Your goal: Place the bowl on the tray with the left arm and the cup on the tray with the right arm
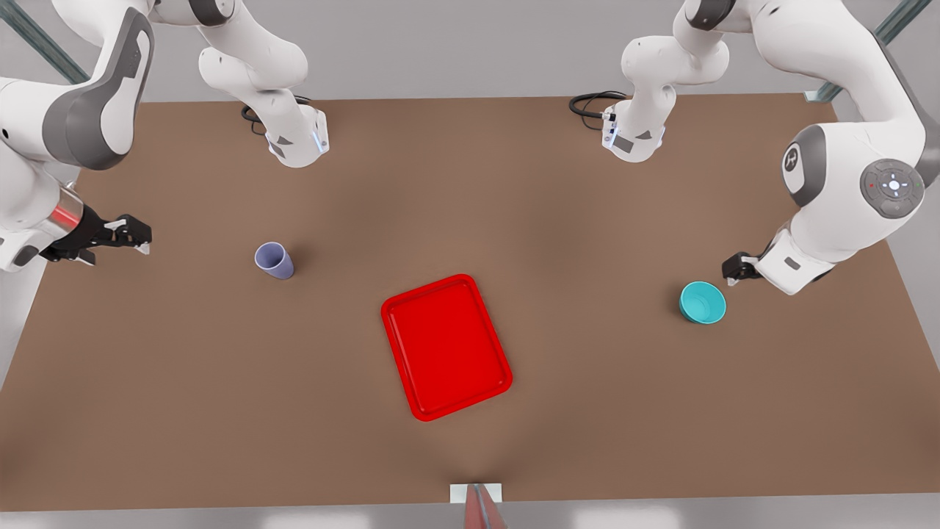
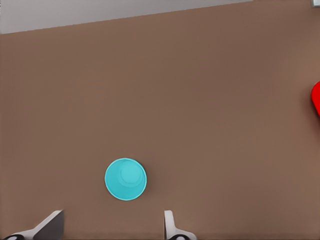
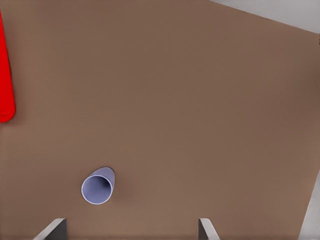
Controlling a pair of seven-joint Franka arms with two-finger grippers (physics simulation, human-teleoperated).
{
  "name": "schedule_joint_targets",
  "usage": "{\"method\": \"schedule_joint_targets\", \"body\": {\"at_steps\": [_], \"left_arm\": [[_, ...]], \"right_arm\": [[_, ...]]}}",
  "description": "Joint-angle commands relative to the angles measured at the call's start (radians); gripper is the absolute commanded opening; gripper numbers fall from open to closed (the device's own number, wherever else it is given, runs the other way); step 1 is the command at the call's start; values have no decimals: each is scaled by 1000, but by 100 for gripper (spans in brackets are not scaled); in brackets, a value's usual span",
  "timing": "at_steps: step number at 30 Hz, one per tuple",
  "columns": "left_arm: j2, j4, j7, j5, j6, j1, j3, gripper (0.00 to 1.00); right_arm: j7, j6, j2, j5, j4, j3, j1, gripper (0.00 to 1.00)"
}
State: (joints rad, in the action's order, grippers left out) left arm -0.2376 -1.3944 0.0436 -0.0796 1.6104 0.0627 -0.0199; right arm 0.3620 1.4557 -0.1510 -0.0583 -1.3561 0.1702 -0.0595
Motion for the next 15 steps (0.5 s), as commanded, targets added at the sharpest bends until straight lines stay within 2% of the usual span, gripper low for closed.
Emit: {"method": "schedule_joint_targets", "body": {"at_steps": [1, 3, 5, 7, 11, 15], "left_arm": [[-8, 0, 2, -5, 0, -1, 0, 100], [-58, -3, 5, 6, -3, -11, -9, 100], [-134, -20, 192, 178, 2, -29, -113, 100], [-219, -26, 355, 277, 9, -63, -161, 100], [-235, -270, 555, 325, 259, -87, -176, 100], [-345, -293, 628, 374, 376, -107, -178, 100]], "right_arm": [[0, 0, 1, 0, 0, 0, 0, 100], [0, 0, -1, 0, 0, 0, 0, 100], [0, 0, -1, 0, 0, 0, 1, 100], [2, 0, -1, 0, 3, 0, 1, 100], [3, -3, 4, 0, 0, 0, 9, 100], [5, -5, 2, 0, -2, 0, 9, 100]]}}
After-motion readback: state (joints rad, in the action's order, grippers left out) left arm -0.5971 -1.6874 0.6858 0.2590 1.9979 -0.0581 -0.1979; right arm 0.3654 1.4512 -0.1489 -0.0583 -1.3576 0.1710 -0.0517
